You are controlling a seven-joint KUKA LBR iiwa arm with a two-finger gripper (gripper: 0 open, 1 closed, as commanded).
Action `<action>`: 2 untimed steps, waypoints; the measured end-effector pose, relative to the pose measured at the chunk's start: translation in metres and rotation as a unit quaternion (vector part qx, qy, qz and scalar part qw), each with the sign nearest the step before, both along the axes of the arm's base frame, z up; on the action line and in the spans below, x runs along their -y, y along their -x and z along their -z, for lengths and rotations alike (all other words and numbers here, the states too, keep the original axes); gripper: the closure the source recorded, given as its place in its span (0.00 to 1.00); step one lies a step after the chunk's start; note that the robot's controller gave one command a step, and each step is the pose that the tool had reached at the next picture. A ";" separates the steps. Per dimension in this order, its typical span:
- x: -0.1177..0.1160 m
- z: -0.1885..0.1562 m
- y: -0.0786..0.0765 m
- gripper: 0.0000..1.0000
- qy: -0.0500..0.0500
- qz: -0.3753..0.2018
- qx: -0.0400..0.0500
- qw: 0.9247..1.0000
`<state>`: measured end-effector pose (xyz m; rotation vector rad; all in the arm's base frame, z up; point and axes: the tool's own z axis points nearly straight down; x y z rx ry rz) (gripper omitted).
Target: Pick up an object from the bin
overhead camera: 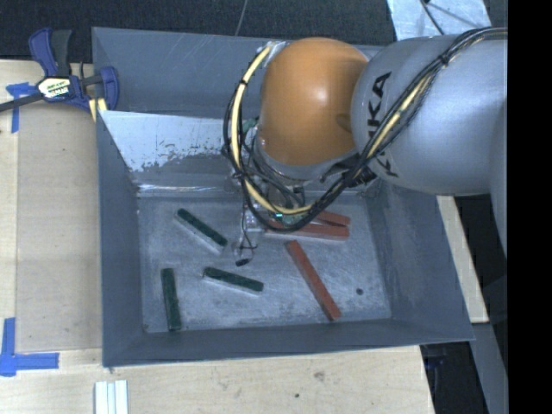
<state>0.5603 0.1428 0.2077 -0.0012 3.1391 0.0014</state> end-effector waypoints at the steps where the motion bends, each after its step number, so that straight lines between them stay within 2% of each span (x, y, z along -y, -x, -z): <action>1: 0.000 0.000 0.000 0.00 0.000 0.001 0.000 1.000; 2: 0.010 0.053 -0.001 0.00 -0.001 0.000 0.003 1.000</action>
Offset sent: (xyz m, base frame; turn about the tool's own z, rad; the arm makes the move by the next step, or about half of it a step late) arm -0.0022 -0.0279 -0.1377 0.0018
